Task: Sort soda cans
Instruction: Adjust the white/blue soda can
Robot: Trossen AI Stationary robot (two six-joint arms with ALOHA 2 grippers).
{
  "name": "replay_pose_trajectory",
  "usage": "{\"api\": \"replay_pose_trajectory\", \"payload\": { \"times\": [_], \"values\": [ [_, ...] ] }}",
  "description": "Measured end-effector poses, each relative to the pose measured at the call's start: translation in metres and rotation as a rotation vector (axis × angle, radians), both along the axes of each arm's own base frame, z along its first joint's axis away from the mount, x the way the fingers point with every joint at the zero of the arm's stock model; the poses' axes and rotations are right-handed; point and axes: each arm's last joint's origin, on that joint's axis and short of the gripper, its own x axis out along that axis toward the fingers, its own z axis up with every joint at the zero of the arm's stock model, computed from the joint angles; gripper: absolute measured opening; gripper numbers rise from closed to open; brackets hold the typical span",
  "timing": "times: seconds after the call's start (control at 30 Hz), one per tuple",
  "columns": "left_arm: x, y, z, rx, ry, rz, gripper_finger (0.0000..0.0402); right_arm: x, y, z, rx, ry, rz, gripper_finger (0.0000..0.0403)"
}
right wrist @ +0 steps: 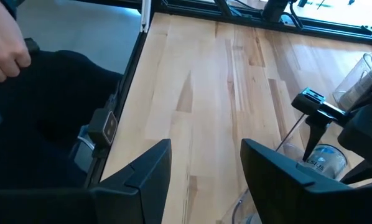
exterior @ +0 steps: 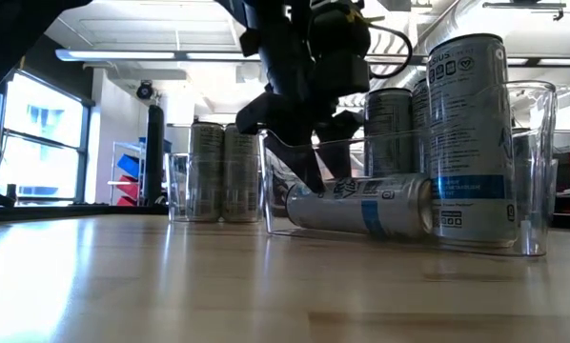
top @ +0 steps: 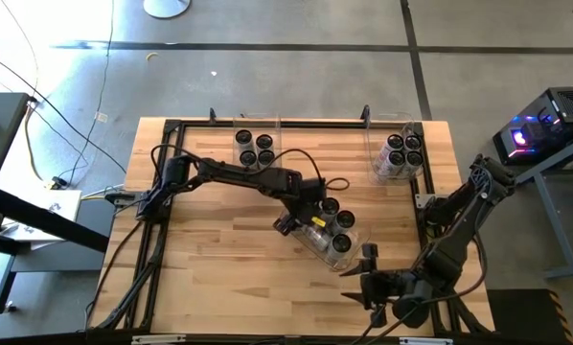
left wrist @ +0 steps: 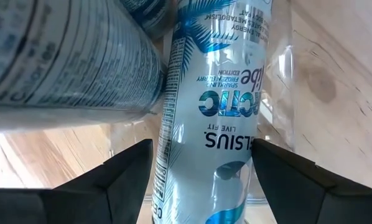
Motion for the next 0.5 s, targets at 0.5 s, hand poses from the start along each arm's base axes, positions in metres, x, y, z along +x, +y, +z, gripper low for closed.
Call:
{"api": "replay_pose_trajectory", "payload": {
  "times": [0.5],
  "values": [
    [-0.0008,0.0008,-0.0009,-0.049,0.013,0.051,0.0269,0.0,-0.0001,-0.0001,-0.03,0.0,0.019,0.0188]
  ]
}}
